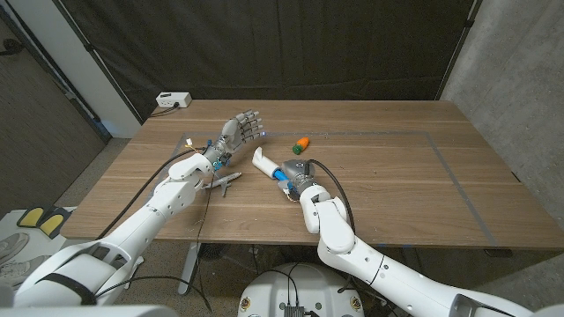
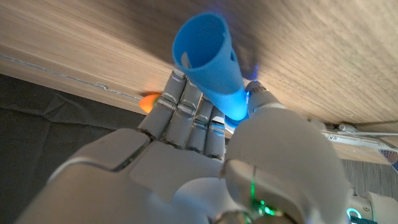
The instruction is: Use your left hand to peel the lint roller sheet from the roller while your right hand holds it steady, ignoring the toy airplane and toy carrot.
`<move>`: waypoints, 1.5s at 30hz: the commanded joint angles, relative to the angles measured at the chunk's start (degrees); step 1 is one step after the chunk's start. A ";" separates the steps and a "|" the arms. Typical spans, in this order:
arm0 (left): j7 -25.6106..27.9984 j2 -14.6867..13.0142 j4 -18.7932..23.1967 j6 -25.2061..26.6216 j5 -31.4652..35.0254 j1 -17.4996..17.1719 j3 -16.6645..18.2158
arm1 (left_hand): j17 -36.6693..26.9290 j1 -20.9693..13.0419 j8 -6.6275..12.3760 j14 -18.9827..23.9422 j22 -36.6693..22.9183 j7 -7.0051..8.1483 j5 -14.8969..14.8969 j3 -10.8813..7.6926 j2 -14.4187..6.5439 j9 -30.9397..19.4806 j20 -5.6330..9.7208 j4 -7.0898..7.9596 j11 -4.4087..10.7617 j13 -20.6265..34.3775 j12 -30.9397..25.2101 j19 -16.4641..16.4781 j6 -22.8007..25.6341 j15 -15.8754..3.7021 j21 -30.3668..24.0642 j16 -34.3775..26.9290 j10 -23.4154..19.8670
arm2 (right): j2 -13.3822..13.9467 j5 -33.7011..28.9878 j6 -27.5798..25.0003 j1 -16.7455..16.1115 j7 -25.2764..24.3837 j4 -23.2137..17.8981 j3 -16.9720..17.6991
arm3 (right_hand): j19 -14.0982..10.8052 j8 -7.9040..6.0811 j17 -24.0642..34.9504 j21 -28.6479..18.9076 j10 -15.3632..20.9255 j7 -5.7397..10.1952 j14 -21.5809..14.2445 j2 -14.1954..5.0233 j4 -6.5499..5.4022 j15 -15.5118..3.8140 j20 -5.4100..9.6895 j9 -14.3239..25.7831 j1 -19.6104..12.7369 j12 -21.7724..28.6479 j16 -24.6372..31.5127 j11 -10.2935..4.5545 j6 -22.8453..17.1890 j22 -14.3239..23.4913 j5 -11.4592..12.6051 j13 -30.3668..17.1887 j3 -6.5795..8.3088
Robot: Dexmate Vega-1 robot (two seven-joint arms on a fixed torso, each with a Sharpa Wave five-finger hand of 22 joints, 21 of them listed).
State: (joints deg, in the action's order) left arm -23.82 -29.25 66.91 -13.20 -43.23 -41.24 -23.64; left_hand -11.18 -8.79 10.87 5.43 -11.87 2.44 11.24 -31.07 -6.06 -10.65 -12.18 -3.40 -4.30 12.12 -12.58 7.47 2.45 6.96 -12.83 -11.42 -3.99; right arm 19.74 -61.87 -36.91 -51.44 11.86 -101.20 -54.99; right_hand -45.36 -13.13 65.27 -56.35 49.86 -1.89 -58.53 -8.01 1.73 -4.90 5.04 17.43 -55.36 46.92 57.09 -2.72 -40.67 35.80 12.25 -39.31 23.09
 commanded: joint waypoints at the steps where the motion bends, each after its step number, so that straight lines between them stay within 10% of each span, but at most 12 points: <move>1: -0.30 -0.15 -0.36 0.92 0.14 0.64 -0.32 | 0.00 -0.14 0.08 0.36 -0.10 0.12 -0.11 -0.44 -0.37 -0.19 -0.23 -0.10 -0.04 0.16 -0.47 -0.60 -0.37 0.42 -0.45 -0.05 -0.14 | 1.74 14.81 4.61 -0.23 -19.93 1.91 2.09 | -2.01 -2.31 5.91 -6.74 5.48 4.73 -7.34 -3.28 -8.33 -7.47 4.16 7.62 0.52 8.49 11.19 -2.62 -3.98 0.84 0.97 -13.68 4.27; 6: -0.27 -0.14 -0.43 1.02 0.39 0.97 -0.46 | 0.03 -0.22 0.07 0.37 -0.10 0.10 -0.09 -0.52 -0.41 -0.19 -0.23 -0.17 -0.04 0.16 -0.46 -0.60 -0.44 0.37 -0.45 -0.03 -0.13 | 2.10 19.17 6.63 -0.86 -27.44 2.89 3.42 | -4.60 -8.76 6.08 -12.97 8.69 2.79 -9.44 -2.83 -10.30 -7.34 4.54 16.98 4.51 16.64 19.35 -2.83 -3.52 -1.08 1.75 -28.86 5.13; 12: -0.20 -0.06 -0.67 1.21 0.58 1.36 -0.59 | 0.08 -0.37 0.02 0.46 -0.09 0.18 -0.07 -0.67 -0.46 -0.19 -0.23 -0.30 -0.04 0.16 -0.46 -0.59 -0.65 0.36 -0.46 -0.03 -0.14 | 2.71 23.73 7.70 -1.98 -33.77 2.31 5.28 | -7.41 -12.69 6.07 -17.59 13.25 0.75 -11.52 -2.68 -10.30 -7.35 4.90 21.91 6.32 22.04 24.00 -2.95 -4.06 -0.27 2.21 -31.82 5.86; 24: -0.28 0.43 -1.64 1.20 1.05 2.45 -0.90 | 0.16 -0.57 0.02 0.45 -0.09 0.20 -0.05 -0.87 -0.49 -0.18 -0.23 -0.51 -0.08 0.16 -0.45 -0.57 -0.77 0.37 -0.48 0.04 -0.14 | 3.97 31.42 17.02 -4.08 -47.96 3.98 9.50 | -8.86 -16.88 6.01 -21.10 16.46 -1.91 -13.64 -2.51 -11.26 -7.19 3.94 27.43 9.08 28.97 29.14 -3.34 -4.28 -0.59 2.66 -31.96 7.44; 35: -1.82 1.25 -3.98 0.18 1.60 4.23 -1.34 | 0.24 -0.94 0.09 0.50 -0.07 0.47 -0.01 -1.09 -0.32 -0.17 -0.23 -0.96 0.14 0.15 -0.44 -0.60 -0.79 0.03 -0.46 0.09 -0.14 | 3.66 28.58 10.77 -3.62 -53.02 2.89 9.03 | -8.72 -19.74 5.97 -22.81 16.53 -3.25 -13.63 -2.76 -11.04 -7.17 3.83 31.13 11.05 33.00 31.50 -2.87 -4.24 -0.96 3.14 -31.92 8.88; 45: -8.19 0.43 -6.68 -3.10 3.81 7.74 -2.54 | 0.21 -3.71 2.29 -1.25 0.24 4.61 -0.89 1.26 8.15 -0.43 -0.22 -6.10 1.99 0.74 -0.87 -5.52 7.59 -1.59 1.37 0.61 -0.61 | 3.89 27.00 10.44 -1.32 -54.03 4.94 6.90 | -8.29 -20.32 5.98 -23.67 16.22 -2.69 -13.57 -2.57 -10.83 -7.17 4.21 31.39 11.53 34.60 32.07 -3.32 -4.55 -1.01 3.22 -31.89 9.35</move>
State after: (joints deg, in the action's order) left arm -27.32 -28.08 62.34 -13.47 -41.80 -36.64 -24.98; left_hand -10.82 -11.64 13.15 4.98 -11.47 5.96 10.16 -30.15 0.02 -10.82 -12.30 -8.60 -2.81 12.60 -13.36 3.63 10.07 5.48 -11.94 -11.00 -5.17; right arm 23.29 -33.83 -25.99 -54.52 -39.73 -97.67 -46.70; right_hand -53.91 -33.16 70.96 -79.59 66.17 -3.00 -71.66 -7.96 -3.89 -12.14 7.68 48.71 -46.46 78.98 88.94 -5.75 -43.08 34.77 15.07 -70.91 26.75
